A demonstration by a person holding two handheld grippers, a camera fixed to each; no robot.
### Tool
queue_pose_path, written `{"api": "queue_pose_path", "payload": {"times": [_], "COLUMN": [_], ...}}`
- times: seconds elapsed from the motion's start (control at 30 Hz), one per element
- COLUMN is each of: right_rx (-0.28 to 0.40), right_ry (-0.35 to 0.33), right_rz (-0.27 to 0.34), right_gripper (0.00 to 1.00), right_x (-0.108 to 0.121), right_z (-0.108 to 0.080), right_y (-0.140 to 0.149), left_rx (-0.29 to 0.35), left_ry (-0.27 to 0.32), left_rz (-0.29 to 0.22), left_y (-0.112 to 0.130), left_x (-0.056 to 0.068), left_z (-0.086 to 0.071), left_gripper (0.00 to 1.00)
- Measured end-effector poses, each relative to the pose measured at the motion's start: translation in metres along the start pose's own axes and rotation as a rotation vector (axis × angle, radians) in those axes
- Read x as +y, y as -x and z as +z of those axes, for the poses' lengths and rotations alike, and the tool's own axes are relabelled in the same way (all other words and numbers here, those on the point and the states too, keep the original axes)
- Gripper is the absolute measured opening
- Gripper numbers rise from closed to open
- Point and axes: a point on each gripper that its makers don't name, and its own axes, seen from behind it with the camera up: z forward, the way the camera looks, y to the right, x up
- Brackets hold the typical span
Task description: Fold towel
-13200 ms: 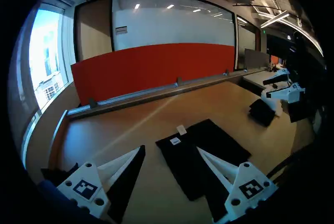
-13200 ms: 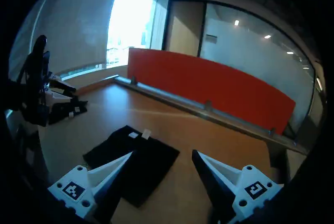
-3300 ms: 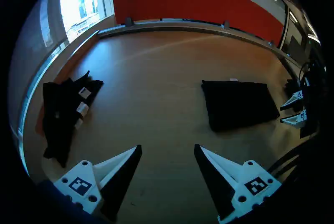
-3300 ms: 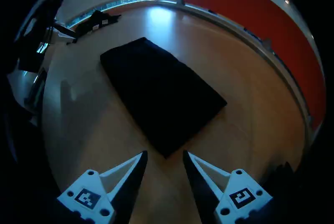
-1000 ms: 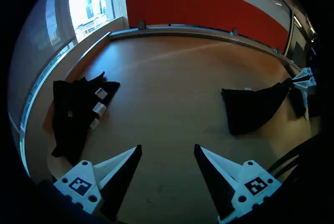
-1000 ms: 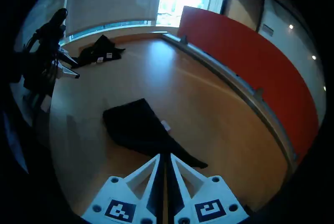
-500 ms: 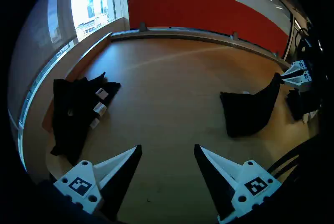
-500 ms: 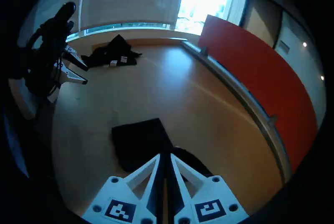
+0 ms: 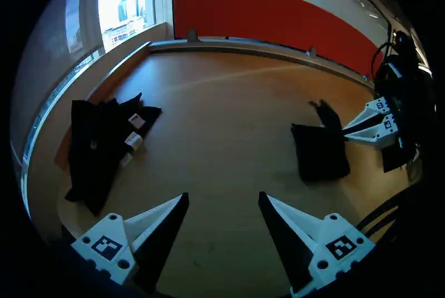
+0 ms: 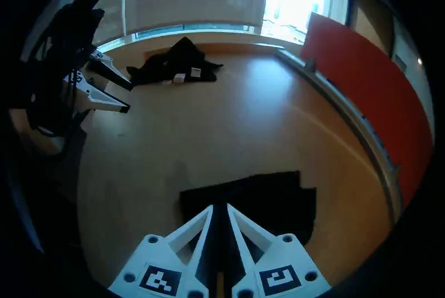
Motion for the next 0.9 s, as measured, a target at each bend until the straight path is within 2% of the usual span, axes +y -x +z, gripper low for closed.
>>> {"api": "queue_pose_path", "payload": {"times": [0.17,0.27,0.5,0.67,0.9], "right_rx": [-0.027,-0.04,-0.046,-0.046,-0.036], "right_ry": [-0.048,-0.06,-0.065,-0.059,-0.049], "right_rz": [0.038,0.054,0.066,0.067,0.079], "right_gripper": [0.02,0.02,0.03,0.06,0.38], "right_x": [-0.018,-0.023,-0.024,-0.021,-0.017], "right_z": [0.027,0.036,0.04,0.041,0.038], "right_y": [0.01,0.015,0.016,0.016,0.017], "left_rx": [-0.003,-0.004,-0.003,-0.003,-0.006], "left_ry": [0.004,0.006,0.008,0.009,0.008], "left_rz": [-0.006,-0.012,-0.015,-0.013,-0.012], "left_y": [0.005,0.007,0.007,0.006,0.007], "left_x": [0.001,0.001,0.001,0.001,0.001], "left_z": [-0.001,-0.001,-0.001,-0.001,0.0], "left_gripper": [0.93,0.93,0.93,0.93,0.93]}}
